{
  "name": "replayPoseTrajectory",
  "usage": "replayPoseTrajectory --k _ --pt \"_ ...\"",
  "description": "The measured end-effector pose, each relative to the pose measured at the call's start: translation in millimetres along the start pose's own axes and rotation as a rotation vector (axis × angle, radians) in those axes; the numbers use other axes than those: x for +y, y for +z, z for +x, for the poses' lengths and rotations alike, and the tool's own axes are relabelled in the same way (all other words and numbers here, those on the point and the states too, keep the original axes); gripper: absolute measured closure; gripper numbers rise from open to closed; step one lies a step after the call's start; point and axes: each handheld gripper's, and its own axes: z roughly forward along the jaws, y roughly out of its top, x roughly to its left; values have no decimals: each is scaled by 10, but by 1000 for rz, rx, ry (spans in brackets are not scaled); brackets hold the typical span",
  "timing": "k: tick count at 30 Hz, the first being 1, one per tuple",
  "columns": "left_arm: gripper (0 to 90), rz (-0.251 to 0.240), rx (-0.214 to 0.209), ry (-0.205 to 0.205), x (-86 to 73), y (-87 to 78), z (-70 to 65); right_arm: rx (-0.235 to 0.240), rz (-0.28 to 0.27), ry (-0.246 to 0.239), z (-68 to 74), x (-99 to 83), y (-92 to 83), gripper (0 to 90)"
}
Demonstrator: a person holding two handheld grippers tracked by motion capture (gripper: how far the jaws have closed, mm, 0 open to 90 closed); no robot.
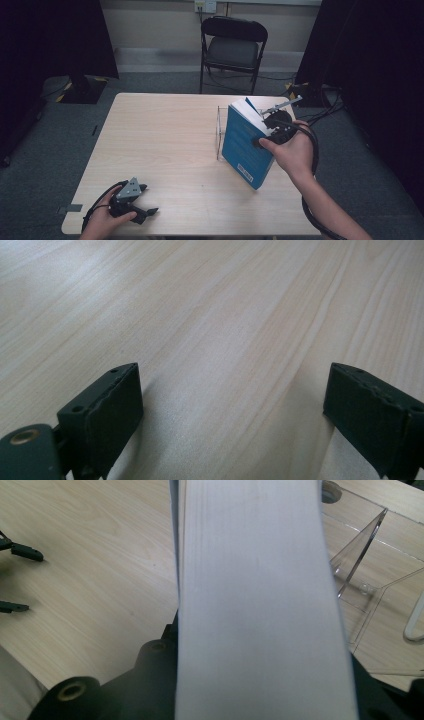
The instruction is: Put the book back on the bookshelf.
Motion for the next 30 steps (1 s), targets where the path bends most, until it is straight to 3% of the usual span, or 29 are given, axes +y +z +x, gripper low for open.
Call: replayPoseTrajectory --k 12,21,30 --pt "85 0 0 0 0 0 0 -21 3 51 -40 100 83 619" --pt "85 0 0 0 0 0 0 -48 10 33 11 164 163 620" --pt "85 -1 0 0 0 0 0 -52 14 53 7 258 211 620"
